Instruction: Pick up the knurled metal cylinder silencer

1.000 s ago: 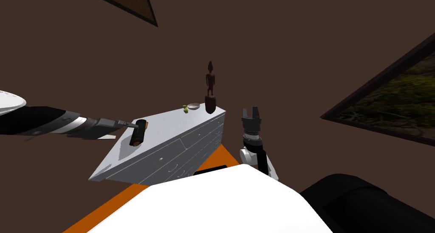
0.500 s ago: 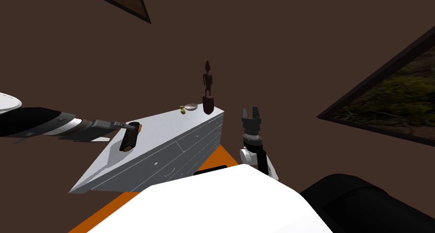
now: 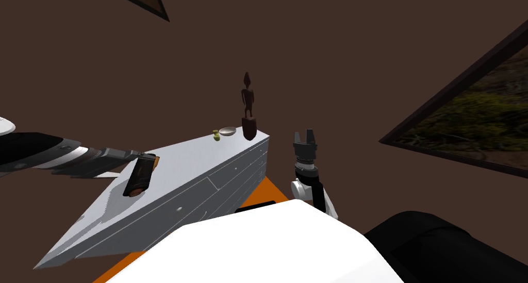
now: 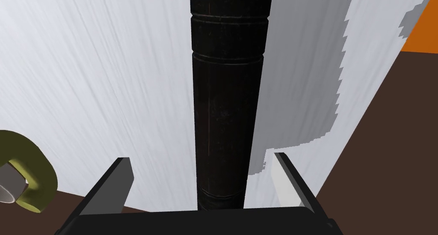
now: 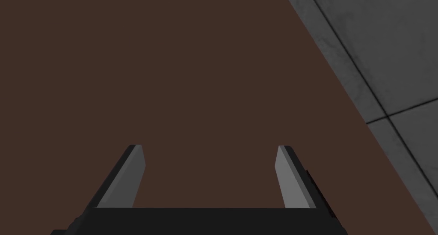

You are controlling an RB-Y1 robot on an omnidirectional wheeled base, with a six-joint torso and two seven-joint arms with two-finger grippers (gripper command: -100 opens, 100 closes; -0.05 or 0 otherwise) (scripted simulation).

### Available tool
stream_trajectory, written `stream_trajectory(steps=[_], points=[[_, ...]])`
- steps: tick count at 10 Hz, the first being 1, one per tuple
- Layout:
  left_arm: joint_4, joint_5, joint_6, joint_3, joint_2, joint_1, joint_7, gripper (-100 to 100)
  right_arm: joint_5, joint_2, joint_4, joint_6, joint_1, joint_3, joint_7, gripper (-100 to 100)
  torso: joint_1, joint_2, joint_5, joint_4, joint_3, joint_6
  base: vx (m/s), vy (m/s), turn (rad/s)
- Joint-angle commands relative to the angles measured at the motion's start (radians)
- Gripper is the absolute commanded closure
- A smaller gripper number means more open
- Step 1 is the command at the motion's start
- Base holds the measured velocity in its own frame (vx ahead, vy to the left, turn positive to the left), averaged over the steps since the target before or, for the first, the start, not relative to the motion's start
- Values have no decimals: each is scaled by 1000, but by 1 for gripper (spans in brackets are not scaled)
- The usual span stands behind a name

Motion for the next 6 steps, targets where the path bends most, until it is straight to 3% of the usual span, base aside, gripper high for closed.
stream_trajectory(steps=[1,2,3,6], points=[[-2,50,27,-4,32,50,-18,-100,0,0,0,0,0,0,0,0,0,0,0,0,0,0,0,0,0],[27,36,3,-25,25,84,25,-100,0,0,0,0,0,0,0,0,0,1,0,0,1,0,45,-15,-172],[27,48,3,-25,25,84,24,-100,0,0,0,0,0,0,0,0,0,-1,0,0,0,1,56,-12,-106],[35,30,-4,-33,21,93,38,-100,0,0,0,0,0,0,0,0,0,0,0,0,0,0,23,-8,-24]])
